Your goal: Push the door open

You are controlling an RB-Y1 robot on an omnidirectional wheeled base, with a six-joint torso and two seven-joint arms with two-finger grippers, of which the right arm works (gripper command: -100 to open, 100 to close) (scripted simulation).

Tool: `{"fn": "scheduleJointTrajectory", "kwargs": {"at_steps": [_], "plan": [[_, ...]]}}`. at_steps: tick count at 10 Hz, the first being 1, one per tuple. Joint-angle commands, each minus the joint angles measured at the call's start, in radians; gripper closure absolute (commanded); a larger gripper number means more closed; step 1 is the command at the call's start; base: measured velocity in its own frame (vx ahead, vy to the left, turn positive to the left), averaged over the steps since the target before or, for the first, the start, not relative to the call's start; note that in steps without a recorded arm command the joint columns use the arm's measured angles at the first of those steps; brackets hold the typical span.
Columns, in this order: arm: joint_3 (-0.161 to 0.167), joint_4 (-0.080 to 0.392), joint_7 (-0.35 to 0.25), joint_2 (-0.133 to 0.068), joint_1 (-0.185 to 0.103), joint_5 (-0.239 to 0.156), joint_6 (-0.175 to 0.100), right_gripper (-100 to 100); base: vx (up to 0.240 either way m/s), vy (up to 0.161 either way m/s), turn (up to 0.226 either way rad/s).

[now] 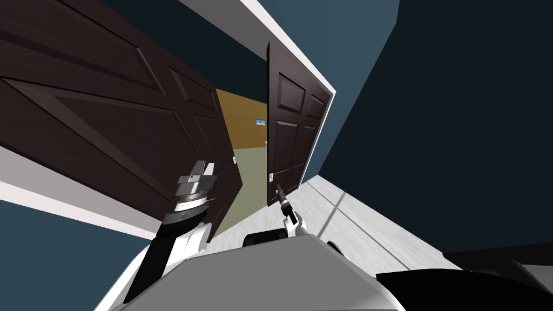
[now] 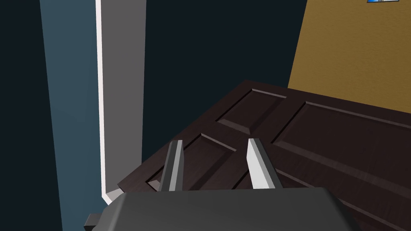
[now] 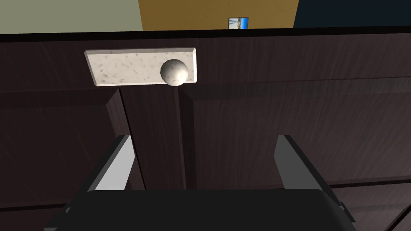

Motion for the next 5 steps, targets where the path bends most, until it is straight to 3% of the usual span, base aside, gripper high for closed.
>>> {"fn": "scheduleJointTrajectory", "kwargs": {"at_steps": [1, 5], "plan": [[0.005, 0.032, 0.0, 0.002, -0.015, 0.0, -0.003, -100, 0.076, -0.054, 0.04], [0.018, 0.111, 0.001, 0.007, -0.051, -0.001, -0.013, -100, 0.083, -0.052, 0.052]]}}
